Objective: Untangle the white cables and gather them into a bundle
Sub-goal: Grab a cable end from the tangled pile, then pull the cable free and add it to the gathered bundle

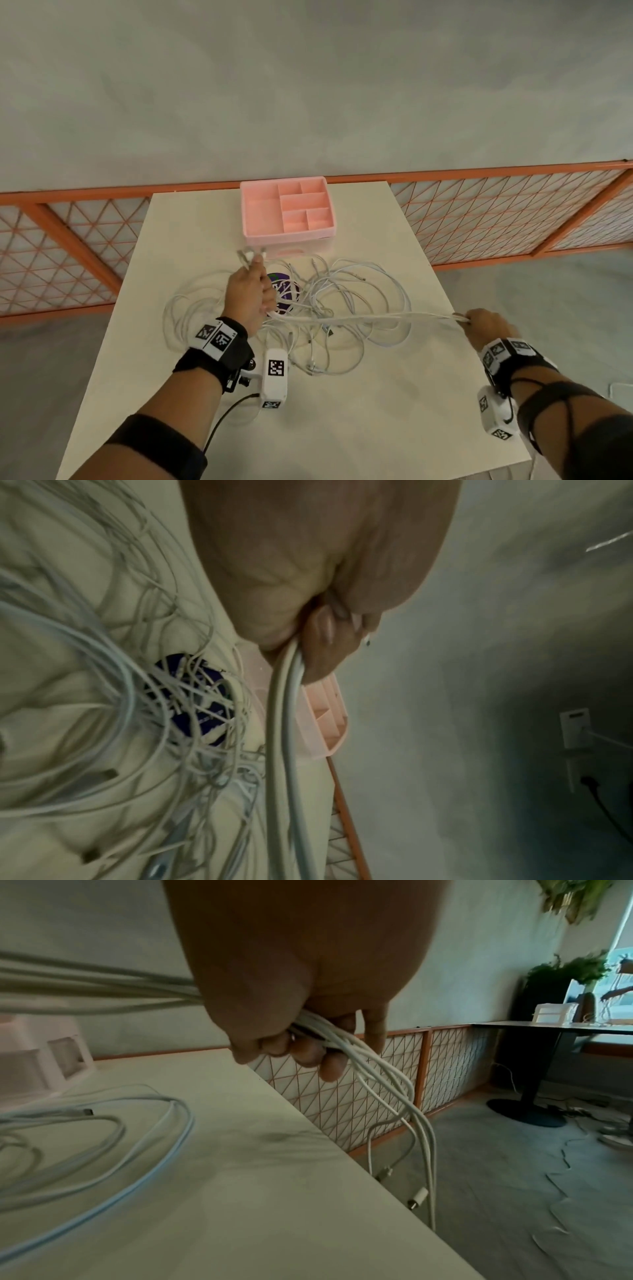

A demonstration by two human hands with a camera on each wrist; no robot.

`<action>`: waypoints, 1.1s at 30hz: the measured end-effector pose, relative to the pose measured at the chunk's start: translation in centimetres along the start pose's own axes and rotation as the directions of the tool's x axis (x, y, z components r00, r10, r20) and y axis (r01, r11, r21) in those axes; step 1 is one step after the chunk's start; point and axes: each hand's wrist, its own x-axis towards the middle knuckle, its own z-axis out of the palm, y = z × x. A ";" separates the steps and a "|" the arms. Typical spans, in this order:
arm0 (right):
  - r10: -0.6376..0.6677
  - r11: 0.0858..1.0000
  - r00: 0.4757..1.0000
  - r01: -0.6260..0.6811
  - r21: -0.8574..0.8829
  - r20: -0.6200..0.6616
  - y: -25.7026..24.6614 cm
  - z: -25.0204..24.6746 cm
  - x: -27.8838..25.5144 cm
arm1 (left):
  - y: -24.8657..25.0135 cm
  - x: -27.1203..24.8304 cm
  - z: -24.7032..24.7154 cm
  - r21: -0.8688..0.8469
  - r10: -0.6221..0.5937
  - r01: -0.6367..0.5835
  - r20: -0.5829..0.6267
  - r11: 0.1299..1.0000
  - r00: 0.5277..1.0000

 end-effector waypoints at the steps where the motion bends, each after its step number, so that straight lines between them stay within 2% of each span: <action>1: 0.028 0.999 0.999 -0.027 -0.017 0.031 0.3 0.4 0.0 | -0.6 -0.3 -0.2 0.051 -0.038 0.035 0.044 0.998 0.998; 4: 0.020 0.997 0.985 -0.007 -0.078 0.173 1.2 3.5 0.3 | -2.0 -1.1 -0.7 0.166 -0.097 0.082 0.088 0.983 0.991; 7: -0.015 0.987 0.931 0.073 -0.146 0.364 0.7 5.5 -0.5 | -3.1 -1.7 -1.2 0.208 -0.093 0.076 0.073 0.975 0.993; 10: -0.070 0.969 0.884 0.169 -0.178 0.461 -0.8 4.7 -1.4 | -3.9 -2.0 -1.7 0.233 -0.095 0.081 0.050 0.969 0.994; 15: -0.126 0.952 0.817 0.259 -0.162 0.563 -4.4 0.3 -2.0 | -3.9 -2.5 -2.0 0.238 -0.054 0.048 0.018 0.970 0.998; 17: -0.184 0.938 0.800 0.317 -0.143 0.571 -6.4 -1.8 -2.4 | -4.1 -2.5 -2.0 0.239 -0.046 0.042 0.012 0.970 0.999; 19: -0.300 0.916 0.780 0.396 -0.062 0.549 -9.2 -3.1 -2.8 | -4.4 -2.4 -2.2 0.231 -0.069 0.067 -0.002 0.971 0.998; 22: -0.531 0.839 0.764 0.535 0.100 0.365 -13.7 -3.8 -3.8 | -5.1 -2.4 -2.6 0.236 -0.123 0.127 -0.030 0.963 0.992; 24: -0.644 0.764 0.718 0.623 0.168 0.265 -16.4 -3.6 -5.1 | -5.5 -2.7 -2.8 0.245 -0.142 0.146 -0.035 0.958 0.989; 30: -0.751 0.656 0.589 0.719 0.232 0.298 -21.7 0.4 -8.6 | -6.3 -3.1 -4.0 0.259 -0.107 0.113 -0.036 0.959 0.994; 33: -0.744 0.667 0.599 0.689 0.283 0.295 -22.6 2.0 -9.5 | -6.4 -3.1 -4.4 0.237 -0.085 0.094 -0.048 0.967 0.995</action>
